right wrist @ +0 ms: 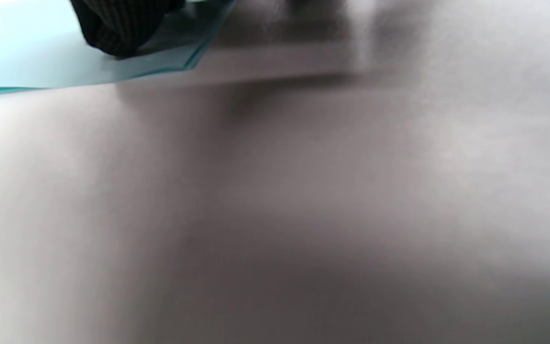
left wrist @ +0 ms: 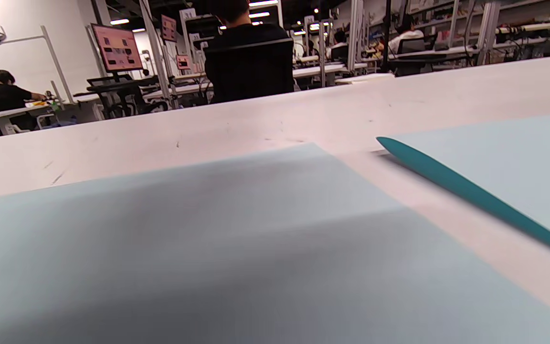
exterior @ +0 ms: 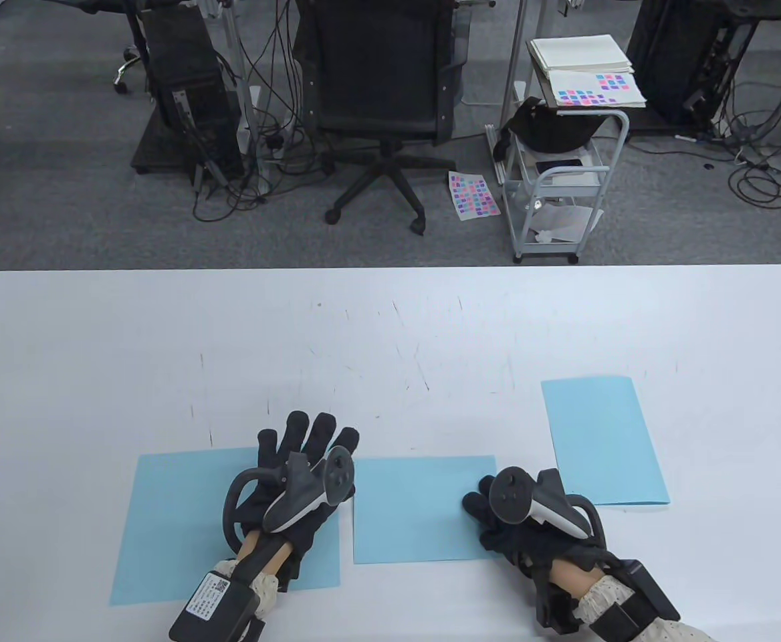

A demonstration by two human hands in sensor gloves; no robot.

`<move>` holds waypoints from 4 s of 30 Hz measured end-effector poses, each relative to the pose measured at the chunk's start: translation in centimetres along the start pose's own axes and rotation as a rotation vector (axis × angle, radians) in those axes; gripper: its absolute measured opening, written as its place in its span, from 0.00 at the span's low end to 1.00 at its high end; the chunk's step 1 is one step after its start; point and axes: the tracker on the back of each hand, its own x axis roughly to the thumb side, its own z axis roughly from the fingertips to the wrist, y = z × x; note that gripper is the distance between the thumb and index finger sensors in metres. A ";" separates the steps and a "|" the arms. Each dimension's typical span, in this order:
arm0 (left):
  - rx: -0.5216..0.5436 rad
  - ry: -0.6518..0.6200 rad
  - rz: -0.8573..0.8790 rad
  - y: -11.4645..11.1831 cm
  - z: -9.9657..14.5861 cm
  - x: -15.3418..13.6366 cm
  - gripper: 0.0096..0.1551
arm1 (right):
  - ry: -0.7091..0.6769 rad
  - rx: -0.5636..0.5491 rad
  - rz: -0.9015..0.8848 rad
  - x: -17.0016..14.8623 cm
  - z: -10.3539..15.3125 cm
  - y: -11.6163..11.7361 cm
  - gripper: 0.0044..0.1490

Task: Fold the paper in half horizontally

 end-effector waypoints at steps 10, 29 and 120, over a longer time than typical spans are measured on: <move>0.054 0.044 0.064 -0.3 1.4 -2.3 0.47 | -0.002 -0.001 -0.004 0.0 0.0 0.0 0.39; 0.046 0.043 0.051 -1.4 1.5 -4.0 0.47 | -0.013 -0.066 0.024 2.7 -0.4 -2.6 0.40; 0.048 0.037 0.118 -1.2 2.0 -5.8 0.48 | 0.883 -0.586 -0.736 -18.5 -2.3 -9.8 0.28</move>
